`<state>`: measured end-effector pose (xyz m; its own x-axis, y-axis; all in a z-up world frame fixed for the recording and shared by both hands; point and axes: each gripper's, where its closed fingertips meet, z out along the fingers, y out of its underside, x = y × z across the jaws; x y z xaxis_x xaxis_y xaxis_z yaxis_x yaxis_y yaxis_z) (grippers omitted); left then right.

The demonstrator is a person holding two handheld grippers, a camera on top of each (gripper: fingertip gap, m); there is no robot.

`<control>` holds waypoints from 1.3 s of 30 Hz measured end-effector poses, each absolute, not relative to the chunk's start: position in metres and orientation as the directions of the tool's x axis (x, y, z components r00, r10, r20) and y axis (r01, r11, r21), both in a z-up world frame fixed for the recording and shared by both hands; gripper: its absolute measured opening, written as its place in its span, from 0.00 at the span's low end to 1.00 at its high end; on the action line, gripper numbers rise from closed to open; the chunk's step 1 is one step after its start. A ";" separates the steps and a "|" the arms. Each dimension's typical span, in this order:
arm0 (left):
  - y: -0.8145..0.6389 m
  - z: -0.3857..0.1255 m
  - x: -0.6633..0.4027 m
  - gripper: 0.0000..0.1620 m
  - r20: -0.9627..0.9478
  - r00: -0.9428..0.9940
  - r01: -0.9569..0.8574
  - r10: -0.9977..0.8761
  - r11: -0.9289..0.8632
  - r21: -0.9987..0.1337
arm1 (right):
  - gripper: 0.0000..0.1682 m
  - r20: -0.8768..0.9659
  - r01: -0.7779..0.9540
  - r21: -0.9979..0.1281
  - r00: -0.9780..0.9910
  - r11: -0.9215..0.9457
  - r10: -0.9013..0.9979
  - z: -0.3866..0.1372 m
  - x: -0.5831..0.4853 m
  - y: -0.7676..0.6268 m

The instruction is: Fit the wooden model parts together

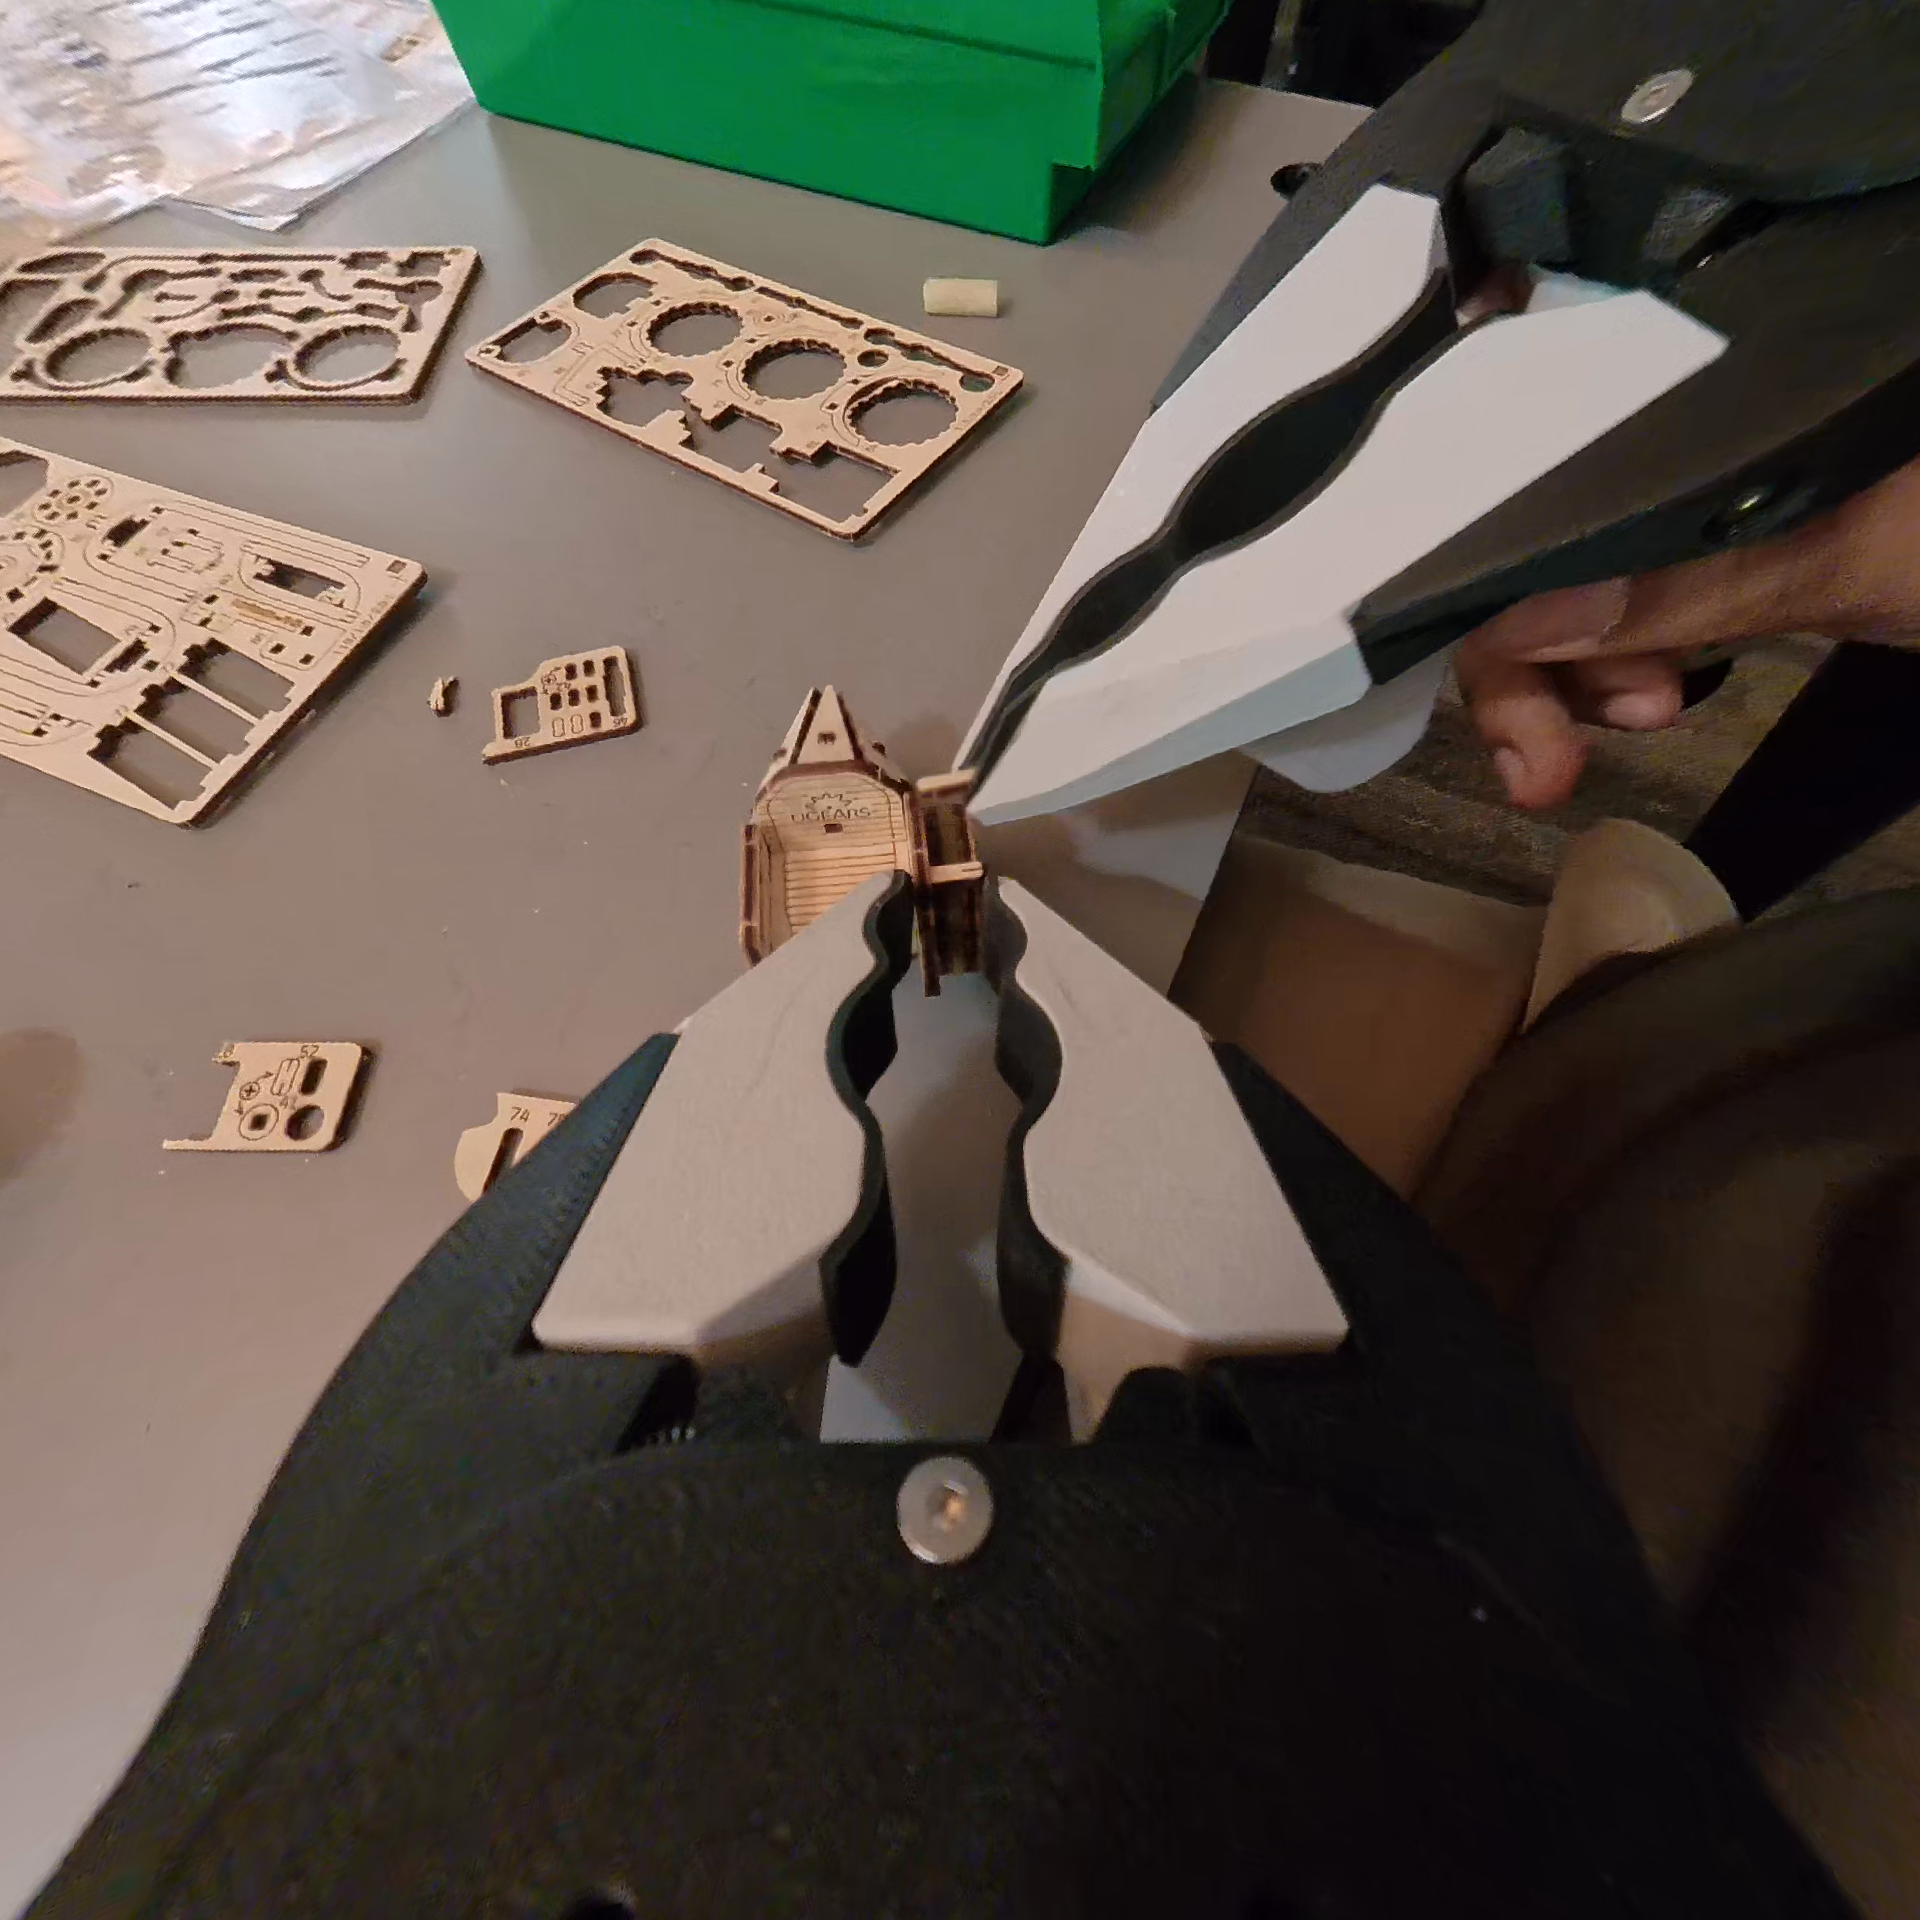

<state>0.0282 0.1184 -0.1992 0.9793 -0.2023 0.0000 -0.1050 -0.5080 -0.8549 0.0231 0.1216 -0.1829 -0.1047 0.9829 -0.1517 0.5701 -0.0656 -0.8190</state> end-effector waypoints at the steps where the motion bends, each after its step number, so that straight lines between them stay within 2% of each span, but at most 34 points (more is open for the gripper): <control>1: 0.118 -0.199 0.027 0.06 0.015 0.979 -0.092 -0.202 -0.508 -0.856 | 0.00 -0.161 0.553 -0.830 -0.111 -0.074 0.981 -0.180 0.022 0.122; 9: 0.120 -0.190 0.005 0.06 0.268 0.955 0.173 -0.129 -0.493 -0.853 | 0.00 -0.228 0.440 -0.887 -0.149 -0.142 0.962 -0.167 0.015 0.137; 17: 0.123 -0.186 -0.013 0.06 0.552 0.829 0.447 -0.089 -0.487 -0.750 | 0.00 -0.354 0.421 -0.870 -0.169 -0.257 0.920 -0.173 -0.002 0.149; 20: 0.126 -0.185 -0.014 0.06 0.614 0.784 0.504 -0.091 -0.485 -0.715 | 0.00 -0.319 0.312 -0.917 -0.195 -0.249 0.928 -0.152 -0.003 0.156; 23: 0.130 -0.184 -0.015 0.06 0.657 0.748 0.545 -0.091 -0.481 -0.687 | 0.00 -0.261 0.202 -0.953 -0.176 -0.225 0.949 -0.133 -0.004 0.169; 32: 0.136 -0.182 -0.019 0.06 0.713 0.696 0.600 -0.092 -0.471 -0.647 | 0.00 -0.403 0.254 -0.896 -0.128 -0.363 0.906 -0.145 -0.016 0.191; 39: 0.136 -0.182 -0.020 0.06 0.719 0.690 0.607 -0.087 -0.471 -0.640 | 0.00 -0.434 0.291 -0.874 -0.106 -0.389 0.895 -0.152 -0.021 0.194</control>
<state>-0.0202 0.1359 -0.1823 0.6899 -0.0866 0.7187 0.6075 -0.4707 -0.6399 -0.0213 0.1936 -0.1522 -0.1064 0.8948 -0.4336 0.2905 -0.3891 -0.8742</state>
